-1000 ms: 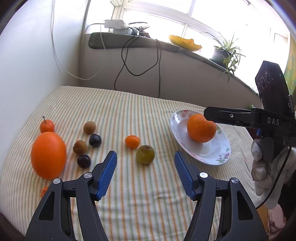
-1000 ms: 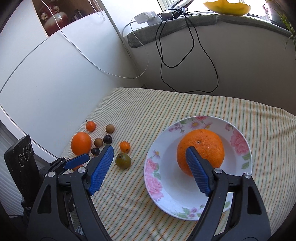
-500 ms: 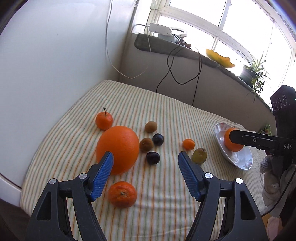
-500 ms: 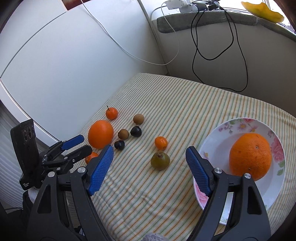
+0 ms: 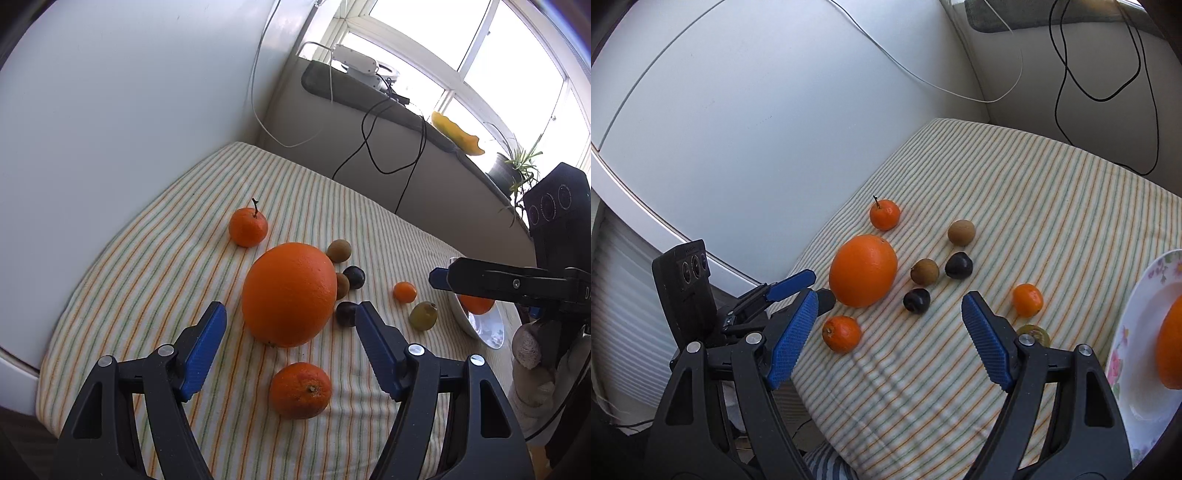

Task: Organize fruits
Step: 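Move the right tool back to the second large orange and grasp it, then lift the second orange with the right tool and carry it to the plate, then set the second orange beside the first on the plate and open the right tool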

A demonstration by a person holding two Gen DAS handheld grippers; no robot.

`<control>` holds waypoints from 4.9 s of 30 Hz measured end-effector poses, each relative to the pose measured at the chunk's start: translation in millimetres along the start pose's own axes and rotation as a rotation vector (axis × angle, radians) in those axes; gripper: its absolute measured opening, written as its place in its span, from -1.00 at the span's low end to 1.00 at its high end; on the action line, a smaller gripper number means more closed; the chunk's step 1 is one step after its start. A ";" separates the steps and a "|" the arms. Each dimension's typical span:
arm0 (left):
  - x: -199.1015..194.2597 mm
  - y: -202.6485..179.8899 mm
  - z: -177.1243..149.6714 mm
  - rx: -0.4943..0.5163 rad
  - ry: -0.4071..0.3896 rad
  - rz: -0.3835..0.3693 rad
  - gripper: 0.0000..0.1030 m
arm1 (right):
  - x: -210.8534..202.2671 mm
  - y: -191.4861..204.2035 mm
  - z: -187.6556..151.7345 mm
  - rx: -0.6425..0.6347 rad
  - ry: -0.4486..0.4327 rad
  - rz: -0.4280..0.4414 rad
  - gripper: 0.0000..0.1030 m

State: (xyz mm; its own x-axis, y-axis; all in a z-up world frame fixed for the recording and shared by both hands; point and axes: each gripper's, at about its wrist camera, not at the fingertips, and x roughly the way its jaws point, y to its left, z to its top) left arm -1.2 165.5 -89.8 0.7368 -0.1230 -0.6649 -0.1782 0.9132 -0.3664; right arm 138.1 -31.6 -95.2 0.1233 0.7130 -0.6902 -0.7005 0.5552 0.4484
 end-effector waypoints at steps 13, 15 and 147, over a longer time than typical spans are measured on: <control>13.9 10.0 3.0 -0.015 0.025 -0.042 0.40 | 64.6 11.1 19.0 0.106 0.099 0.101 0.48; 15.9 10.2 3.3 -0.014 0.028 -0.044 0.40 | 70.4 12.3 19.8 0.111 0.110 0.109 0.47; 111.7 -309.0 -13.4 0.518 0.129 -0.363 0.34 | -171.7 -201.5 -88.7 0.573 -0.294 -0.078 0.31</control>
State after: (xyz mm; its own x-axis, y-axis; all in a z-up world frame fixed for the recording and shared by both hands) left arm 127.5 -135.6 -59.5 0.6008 -0.4760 -0.6423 0.4298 0.8698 -0.2425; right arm 195.7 -303.8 -117.4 0.4032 0.7037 -0.5850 -0.2059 0.6926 0.6913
